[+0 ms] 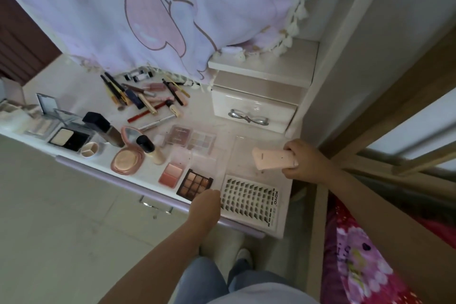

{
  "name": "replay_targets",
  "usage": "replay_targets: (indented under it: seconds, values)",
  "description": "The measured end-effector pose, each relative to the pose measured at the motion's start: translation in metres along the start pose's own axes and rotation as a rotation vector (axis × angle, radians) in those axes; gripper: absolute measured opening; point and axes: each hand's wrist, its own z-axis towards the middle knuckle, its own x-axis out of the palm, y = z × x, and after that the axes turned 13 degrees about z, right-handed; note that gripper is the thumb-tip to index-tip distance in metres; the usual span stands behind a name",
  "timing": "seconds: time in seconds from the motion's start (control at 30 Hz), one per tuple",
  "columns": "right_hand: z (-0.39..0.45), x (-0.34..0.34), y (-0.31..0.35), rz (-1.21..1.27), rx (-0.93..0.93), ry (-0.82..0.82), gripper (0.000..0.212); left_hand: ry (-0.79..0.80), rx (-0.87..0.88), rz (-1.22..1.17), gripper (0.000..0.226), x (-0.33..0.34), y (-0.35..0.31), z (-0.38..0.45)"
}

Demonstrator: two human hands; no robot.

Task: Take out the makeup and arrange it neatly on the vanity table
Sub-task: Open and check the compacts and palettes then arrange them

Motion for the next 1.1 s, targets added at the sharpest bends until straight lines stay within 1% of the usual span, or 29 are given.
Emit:
replay_targets:
  seconds: [0.43, 0.53, 0.6, 0.67, 0.73, 0.77, 0.8, 0.83, 0.87, 0.93, 0.97, 1.0, 1.03, 1.07, 1.1]
  values:
    - [-0.009, 0.001, -0.003, 0.002, 0.039, 0.013, 0.044, -0.020, 0.102, 0.118, 0.022, -0.005, -0.003, 0.002]
    - [-0.010, 0.000, 0.000, 0.010, 0.040, 0.023, 0.045, -0.019, 0.081, 0.087, 0.024, -0.006, -0.004, 0.002]
    - [-0.011, -0.002, 0.005, 0.018, 0.023, 0.044, 0.046, -0.039, 0.035, 0.063, 0.030, -0.010, -0.003, -0.001]
    - [-0.011, -0.006, 0.012, 0.035, -0.014, 0.071, 0.048, -0.134, 0.039, 0.021, 0.035, -0.021, -0.002, -0.003]
    - [-0.009, -0.011, 0.024, 0.078, -0.035, 0.104, 0.045, -0.281, 0.174, -0.073, 0.050, -0.037, -0.004, -0.003]
    - [-0.008, -0.013, 0.031, 0.110, -0.042, 0.124, 0.040, -0.349, 0.268, -0.102, 0.059, -0.047, -0.006, -0.003]
    - [-0.007, -0.016, 0.038, 0.142, -0.046, 0.148, 0.034, -0.405, 0.344, -0.106, 0.063, -0.058, -0.009, -0.002]
    - [-0.006, -0.019, 0.046, 0.169, -0.048, 0.175, 0.030, -0.454, 0.400, -0.113, 0.061, -0.068, -0.012, -0.003]
    - [-0.005, -0.021, 0.054, 0.192, -0.045, 0.205, 0.027, -0.477, 0.439, -0.135, 0.052, -0.078, -0.014, -0.004]
    - [-0.003, -0.025, 0.068, 0.265, -0.028, 0.225, 0.018, -0.477, 0.482, -0.195, 0.031, -0.091, -0.016, -0.007]
    - [-0.002, -0.026, 0.073, 0.314, -0.021, 0.197, 0.014, -0.456, 0.475, -0.251, 0.026, -0.095, -0.015, -0.008]
    - [-0.002, -0.027, 0.078, 0.347, -0.026, 0.137, 0.017, -0.401, 0.440, -0.342, 0.023, -0.101, -0.013, -0.010]
    - [-0.001, -0.027, 0.082, 0.366, -0.043, 0.053, 0.026, -0.316, 0.394, -0.457, 0.020, -0.106, -0.011, -0.010]
    - [-0.001, -0.027, 0.086, 0.363, -0.061, -0.034, 0.034, -0.228, 0.352, -0.578, 0.013, -0.112, -0.008, -0.010]
    - [0.000, -0.026, 0.089, 0.355, -0.078, -0.108, 0.040, -0.173, 0.315, -0.690, 0.006, -0.119, -0.006, -0.011]
